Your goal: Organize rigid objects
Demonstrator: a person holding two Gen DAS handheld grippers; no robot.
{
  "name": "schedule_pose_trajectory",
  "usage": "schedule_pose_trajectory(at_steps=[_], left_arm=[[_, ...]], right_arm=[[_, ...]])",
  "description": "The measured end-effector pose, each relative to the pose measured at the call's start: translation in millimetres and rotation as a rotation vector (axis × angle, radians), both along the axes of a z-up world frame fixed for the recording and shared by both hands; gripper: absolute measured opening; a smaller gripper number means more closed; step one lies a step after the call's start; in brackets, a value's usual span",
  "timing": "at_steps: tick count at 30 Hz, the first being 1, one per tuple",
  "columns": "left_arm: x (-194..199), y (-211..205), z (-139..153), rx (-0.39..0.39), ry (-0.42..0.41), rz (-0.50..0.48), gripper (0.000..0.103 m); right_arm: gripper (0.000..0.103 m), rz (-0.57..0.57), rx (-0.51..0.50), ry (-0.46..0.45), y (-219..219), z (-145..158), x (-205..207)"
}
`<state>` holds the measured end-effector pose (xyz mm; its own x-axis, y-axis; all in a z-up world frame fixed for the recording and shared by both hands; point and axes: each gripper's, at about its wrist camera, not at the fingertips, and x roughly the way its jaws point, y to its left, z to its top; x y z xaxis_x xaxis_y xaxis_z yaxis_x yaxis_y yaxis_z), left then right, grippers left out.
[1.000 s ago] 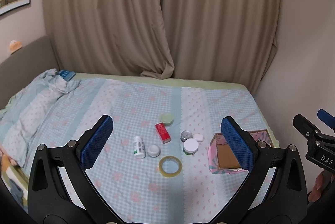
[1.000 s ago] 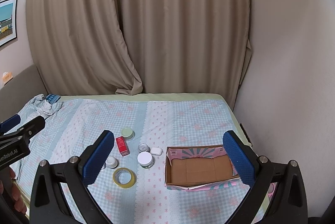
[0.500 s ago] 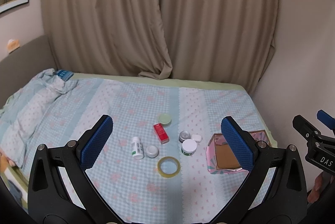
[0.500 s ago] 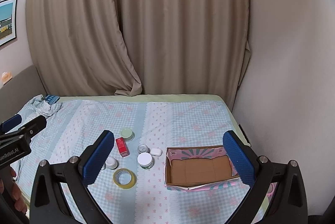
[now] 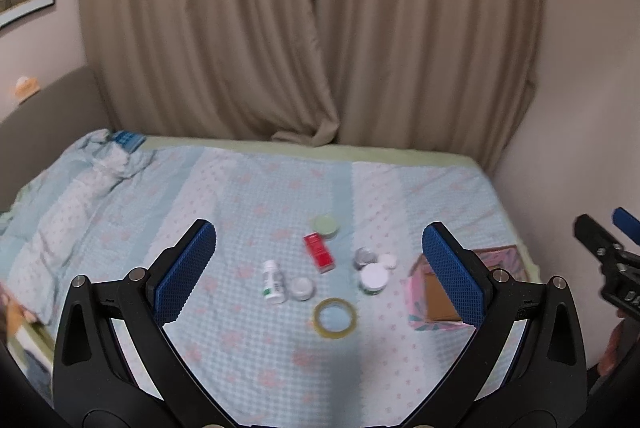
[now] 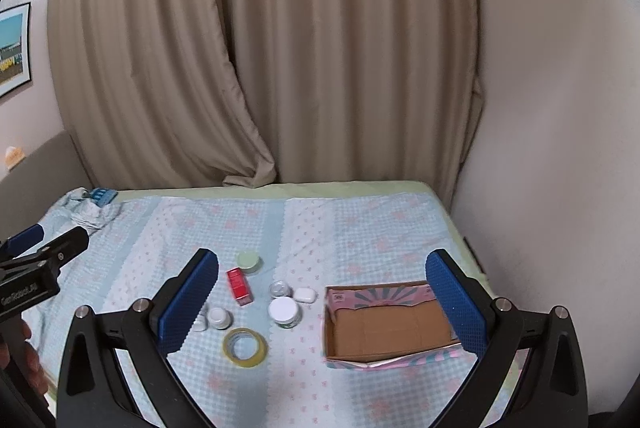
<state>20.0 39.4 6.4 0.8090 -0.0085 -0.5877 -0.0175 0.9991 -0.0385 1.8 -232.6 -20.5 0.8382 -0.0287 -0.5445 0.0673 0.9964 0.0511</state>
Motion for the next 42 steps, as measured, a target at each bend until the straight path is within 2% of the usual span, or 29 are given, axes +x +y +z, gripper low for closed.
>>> schedule_pose_trajectory(at_steps=[5, 9, 15, 19, 24, 33, 38, 42], left_arm=[[33.3, 39.0, -28.2, 0.015, 0.086, 0.048, 0.102], [73.7, 78.2, -75.5, 0.000, 0.246, 0.051, 0.102], [127.8, 111.9, -152.2, -0.038, 0.410, 0.010, 0.102], [165.6, 117.7, -208.3, -0.057, 0.515, -0.007, 0.102], [206.9, 118.1, -278.6, -0.077, 0.647, 0.004, 0.102], [258.3, 114.4, -366.0, -0.086, 0.815, 0.038, 0.102], [280.0, 105.6, -405.5, -0.052, 0.890, 0.031, 0.099], [294.3, 106.0, -435.9, -0.055, 0.944, 0.050, 0.096]], right_arm=[[0.103, 0.008, 0.006, 0.029, 15.9, -21.4, 22.3], [0.103, -0.011, 0.032, 0.110, 42.4, -57.0, 44.6], [0.103, -0.040, 0.075, 0.228, 82.5, -118.5, 74.7], [0.103, -0.050, 0.094, 0.311, 100.5, -162.0, 91.7], [0.103, -0.041, 0.121, 0.457, 120.2, -233.6, 118.6], [0.103, -0.028, 0.186, 0.716, 136.3, -348.4, 152.5], [0.103, -0.029, 0.220, 0.834, 141.3, -393.4, 168.6], [0.103, -0.032, 0.223, 0.877, 147.3, -418.3, 181.6]])
